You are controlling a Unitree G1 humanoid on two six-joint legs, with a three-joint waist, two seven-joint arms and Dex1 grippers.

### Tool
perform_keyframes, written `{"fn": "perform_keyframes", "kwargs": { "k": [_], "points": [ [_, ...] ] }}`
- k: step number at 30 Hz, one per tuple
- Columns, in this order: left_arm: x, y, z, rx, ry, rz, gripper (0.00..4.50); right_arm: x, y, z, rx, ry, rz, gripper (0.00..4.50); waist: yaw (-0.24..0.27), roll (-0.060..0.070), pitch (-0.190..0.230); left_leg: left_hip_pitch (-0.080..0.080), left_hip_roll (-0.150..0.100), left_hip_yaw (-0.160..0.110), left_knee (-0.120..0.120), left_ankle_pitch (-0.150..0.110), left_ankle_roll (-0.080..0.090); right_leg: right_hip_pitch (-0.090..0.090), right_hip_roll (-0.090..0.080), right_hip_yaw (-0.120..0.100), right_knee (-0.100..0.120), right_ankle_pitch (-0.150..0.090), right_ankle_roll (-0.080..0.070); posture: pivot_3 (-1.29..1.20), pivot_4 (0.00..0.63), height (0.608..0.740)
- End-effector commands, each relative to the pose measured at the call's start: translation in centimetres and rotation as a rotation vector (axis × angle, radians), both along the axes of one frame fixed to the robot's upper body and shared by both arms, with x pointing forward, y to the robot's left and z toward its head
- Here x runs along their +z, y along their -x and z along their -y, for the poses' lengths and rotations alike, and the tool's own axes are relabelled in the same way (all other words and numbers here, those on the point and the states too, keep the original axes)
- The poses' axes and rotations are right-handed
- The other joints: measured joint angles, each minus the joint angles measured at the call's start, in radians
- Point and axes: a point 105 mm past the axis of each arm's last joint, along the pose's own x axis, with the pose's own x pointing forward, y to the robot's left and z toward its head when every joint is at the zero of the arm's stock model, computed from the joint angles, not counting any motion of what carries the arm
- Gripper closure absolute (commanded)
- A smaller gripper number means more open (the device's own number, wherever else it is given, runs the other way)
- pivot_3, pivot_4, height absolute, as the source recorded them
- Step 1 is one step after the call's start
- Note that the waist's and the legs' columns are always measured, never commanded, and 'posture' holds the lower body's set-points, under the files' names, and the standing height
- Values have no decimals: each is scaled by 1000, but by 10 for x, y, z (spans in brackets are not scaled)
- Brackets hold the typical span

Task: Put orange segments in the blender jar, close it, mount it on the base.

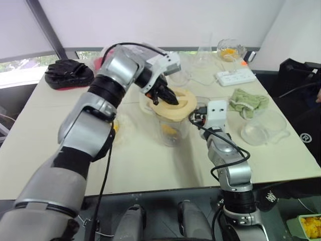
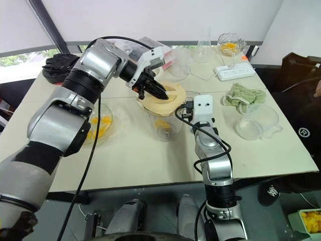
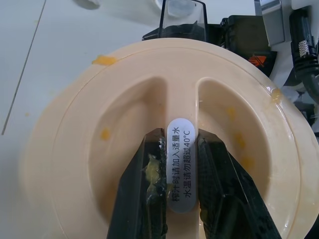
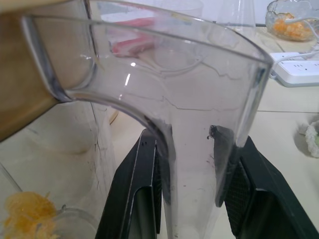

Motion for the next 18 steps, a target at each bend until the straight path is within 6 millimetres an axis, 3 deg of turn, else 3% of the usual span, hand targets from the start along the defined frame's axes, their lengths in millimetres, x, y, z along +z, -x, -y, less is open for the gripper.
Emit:
{"fn": "perform_keyframes", "kwargs": {
  "k": [1,2,8,14,18],
  "points": [
    [-24,-12,-31,168,-82,-21,4233,30,0,7,-23,-6,126,3431,0,0,0,0,0,0,0,0,0,0,0,0,0,0,0,0,150,740],
    [-23,-11,-32,163,-77,-14,4233,30,0,6,-21,-6,126,3431,0,0,0,0,0,0,0,0,0,0,0,0,0,0,0,0,150,740],
    [-15,-6,-31,110,-48,53,1372,29,0,5,-11,-3,123,3439,3,2,2,0,0,0,0,0,0,0,0,0,1,0,0,0,150,740],
    [29,3,-21,49,148,172,1372,26,-1,3,3,-4,112,3439,0,4,5,-2,0,1,0,0,0,-3,0,1,1,2,-4,0,150,740],
    [83,9,-14,58,435,248,1372,24,-1,0,16,-3,104,3439,1,4,7,-11,0,0,1,0,-1,-13,0,1,3,4,-6,0,150,740]
  ]
}}
